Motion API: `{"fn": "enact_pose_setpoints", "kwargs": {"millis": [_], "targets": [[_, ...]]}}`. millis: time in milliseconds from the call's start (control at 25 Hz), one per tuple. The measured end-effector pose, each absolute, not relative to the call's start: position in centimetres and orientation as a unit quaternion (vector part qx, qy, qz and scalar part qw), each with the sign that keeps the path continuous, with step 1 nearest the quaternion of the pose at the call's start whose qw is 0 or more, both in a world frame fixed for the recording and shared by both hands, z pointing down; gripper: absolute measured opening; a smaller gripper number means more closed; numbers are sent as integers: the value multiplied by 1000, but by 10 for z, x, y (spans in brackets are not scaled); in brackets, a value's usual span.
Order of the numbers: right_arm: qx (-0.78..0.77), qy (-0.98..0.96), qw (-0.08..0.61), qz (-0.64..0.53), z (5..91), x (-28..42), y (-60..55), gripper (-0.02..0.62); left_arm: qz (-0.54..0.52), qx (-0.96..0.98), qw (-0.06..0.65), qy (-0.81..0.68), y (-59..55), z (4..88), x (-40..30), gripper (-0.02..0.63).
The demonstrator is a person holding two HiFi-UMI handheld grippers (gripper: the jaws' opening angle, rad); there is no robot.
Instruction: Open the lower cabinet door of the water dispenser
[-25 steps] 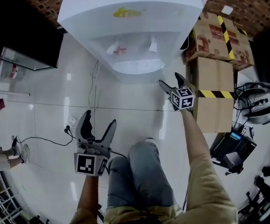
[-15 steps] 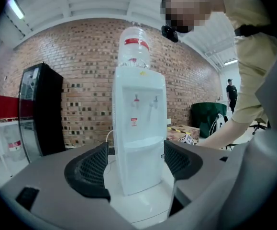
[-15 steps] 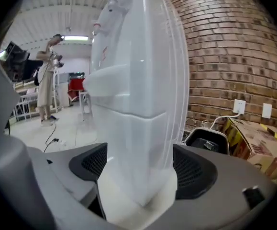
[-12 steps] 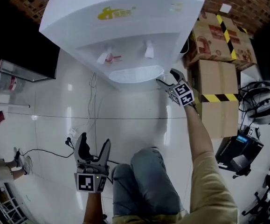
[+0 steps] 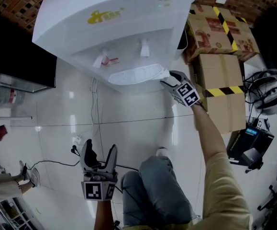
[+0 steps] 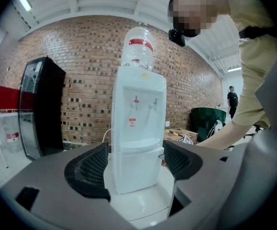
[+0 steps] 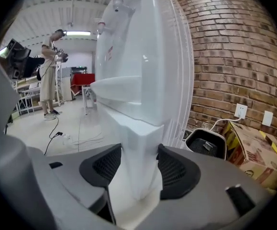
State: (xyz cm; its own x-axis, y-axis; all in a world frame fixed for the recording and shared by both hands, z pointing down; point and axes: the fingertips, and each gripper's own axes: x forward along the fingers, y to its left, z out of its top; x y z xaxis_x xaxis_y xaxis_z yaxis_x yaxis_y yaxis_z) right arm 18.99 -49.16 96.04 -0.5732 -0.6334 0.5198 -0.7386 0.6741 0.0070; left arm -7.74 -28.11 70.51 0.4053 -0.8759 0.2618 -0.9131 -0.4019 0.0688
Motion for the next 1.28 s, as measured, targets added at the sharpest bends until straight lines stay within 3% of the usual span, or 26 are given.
{"fn": "enact_pose_setpoints", "kwargs": {"millis": [200, 440, 840, 1000, 1160, 1280], "targets": [[385, -867, 295, 114, 957, 185, -444, 202, 91, 836, 121, -527, -269, 697, -78, 356], [389, -855, 300, 168, 955, 155, -366, 186, 102, 829, 151, -529, -239, 676, -99, 356], [310, -879, 267, 243, 958, -20, -265, 206, 126, 806, 152, -559, -172, 643, -157, 356], [324, -864, 248, 296, 966, -52, -251, 208, 134, 797, 146, -570, -144, 641, -184, 356], [316, -866, 250, 297, 919, -45, -231, 288, 122, 802, 135, -569, -127, 608, -196, 357], [339, -873, 239, 256, 821, -23, -193, 348, 101, 813, 139, -557, -99, 552, -190, 357]]}}
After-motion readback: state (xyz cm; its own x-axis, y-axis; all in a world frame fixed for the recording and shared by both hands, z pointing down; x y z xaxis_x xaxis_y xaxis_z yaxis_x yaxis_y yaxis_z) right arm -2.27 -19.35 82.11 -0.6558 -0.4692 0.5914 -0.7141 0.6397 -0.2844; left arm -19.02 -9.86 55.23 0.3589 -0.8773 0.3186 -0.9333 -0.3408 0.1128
